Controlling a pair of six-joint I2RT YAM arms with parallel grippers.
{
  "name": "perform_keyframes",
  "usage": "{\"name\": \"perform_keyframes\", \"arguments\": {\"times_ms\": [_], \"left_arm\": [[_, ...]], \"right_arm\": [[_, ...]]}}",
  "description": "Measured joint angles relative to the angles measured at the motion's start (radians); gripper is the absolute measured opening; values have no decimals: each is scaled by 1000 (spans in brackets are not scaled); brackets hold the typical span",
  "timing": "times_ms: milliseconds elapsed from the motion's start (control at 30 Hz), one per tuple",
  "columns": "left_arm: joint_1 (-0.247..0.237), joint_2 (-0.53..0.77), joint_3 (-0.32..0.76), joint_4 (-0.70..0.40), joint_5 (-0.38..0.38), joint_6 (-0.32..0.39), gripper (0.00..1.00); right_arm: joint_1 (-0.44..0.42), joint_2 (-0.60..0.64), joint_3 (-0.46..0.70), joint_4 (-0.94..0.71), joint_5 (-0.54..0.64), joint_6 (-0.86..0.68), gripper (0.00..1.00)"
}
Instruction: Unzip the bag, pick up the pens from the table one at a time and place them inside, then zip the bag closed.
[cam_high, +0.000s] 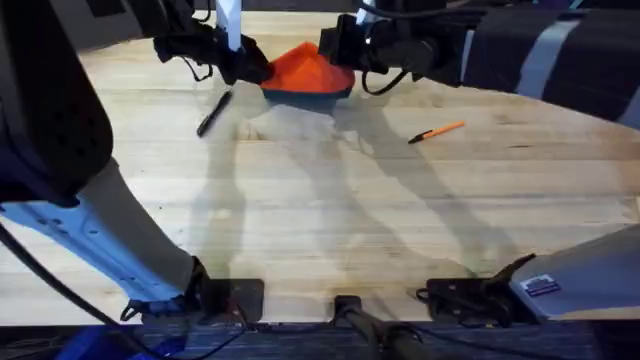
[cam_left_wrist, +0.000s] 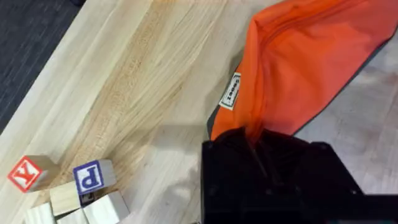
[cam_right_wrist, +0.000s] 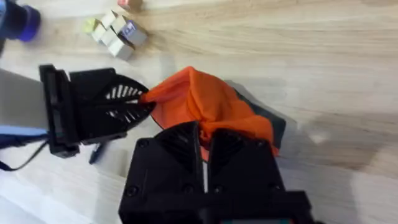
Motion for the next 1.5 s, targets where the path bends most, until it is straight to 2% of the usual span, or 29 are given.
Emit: {"name": "perform_keyframes", "arguments": {"times_ms": [67,100,133,200,233,333,533,733,1000,1133,1300,1500], "left_arm": [[-1,0,0,-1,2,0,43],[-1,0,0,-1,4,0,43],[-7,0,0,-1,18,0,43],[-12,0,0,-1,32,0,43],[-16,0,0,-3,42,0,43],[-21,0,0,-2,45,0,43],[-19,0,0,-2,47,0,42],[-19,0,0,-1,47,0,43],[-19,0,0,-1,47,0,42],[-19,0,0,-1,47,0,42],[-19,0,0,-1,47,0,42],[-19,0,0,-1,47,0,43]], "right_arm": [[0,-3,0,-20,-1,-10,60],[0,-8,0,-34,-5,-13,179],[4,-37,0,-86,-28,-22,599],[4,-70,0,-127,-49,-26,888],[0,-96,1,-143,-61,-33,970],[-23,-190,12,-216,-85,-35,996],[-140,-350,34,-313,-95,-36,996],[-189,-408,34,-392,-98,-36,996],[-136,-408,34,-485,-98,-34,997],[-99,-408,34,-537,-79,29,996],[-31,-408,34,-632,38,160,997],[104,-408,34,-693,240,321,996]]}}
